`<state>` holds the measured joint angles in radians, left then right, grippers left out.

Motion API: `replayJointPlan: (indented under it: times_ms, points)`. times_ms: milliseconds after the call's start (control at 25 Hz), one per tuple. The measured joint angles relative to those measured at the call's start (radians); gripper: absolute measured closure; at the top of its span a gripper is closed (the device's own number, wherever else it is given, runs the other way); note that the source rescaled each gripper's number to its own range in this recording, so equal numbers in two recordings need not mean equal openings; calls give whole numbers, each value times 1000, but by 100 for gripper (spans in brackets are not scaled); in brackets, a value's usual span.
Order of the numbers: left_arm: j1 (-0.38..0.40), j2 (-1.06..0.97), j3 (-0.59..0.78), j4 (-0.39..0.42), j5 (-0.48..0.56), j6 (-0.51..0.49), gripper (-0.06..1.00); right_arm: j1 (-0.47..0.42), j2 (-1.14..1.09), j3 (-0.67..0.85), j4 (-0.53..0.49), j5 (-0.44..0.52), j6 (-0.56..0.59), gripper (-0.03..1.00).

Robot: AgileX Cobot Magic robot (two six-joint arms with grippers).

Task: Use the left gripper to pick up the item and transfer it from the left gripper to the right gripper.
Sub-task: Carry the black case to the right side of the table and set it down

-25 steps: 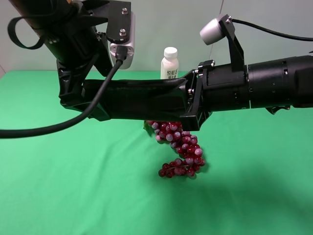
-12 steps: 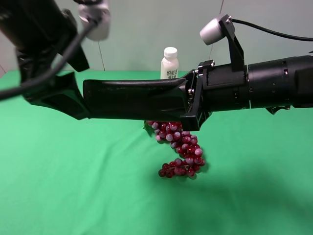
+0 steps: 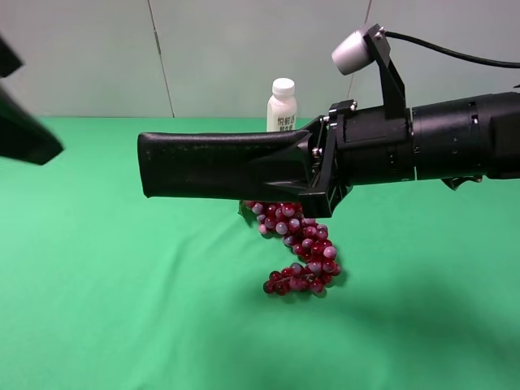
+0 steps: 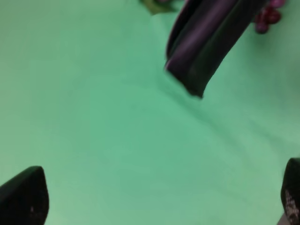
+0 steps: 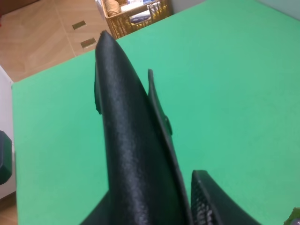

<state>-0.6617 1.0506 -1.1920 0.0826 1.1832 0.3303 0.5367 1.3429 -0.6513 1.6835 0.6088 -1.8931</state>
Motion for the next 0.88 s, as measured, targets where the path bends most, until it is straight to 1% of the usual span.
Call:
replayJointPlan:
  times_ms: [240, 480, 680, 880]
  points:
    - [0, -256, 171, 14, 0, -159, -6, 0, 0, 0, -1, -1, 0, 96]
    - [0, -518, 307, 21, -1, -319, -6, 0, 0, 0, -13, -3, 0, 96]
    - [0, -714, 428, 21, -1, -378, -6, 0, 0, 0, -20, -6, 0, 96]
    - [0, -880, 532, 20, -2, -389, -6, 0, 0, 0, -23, -11, 0, 96]
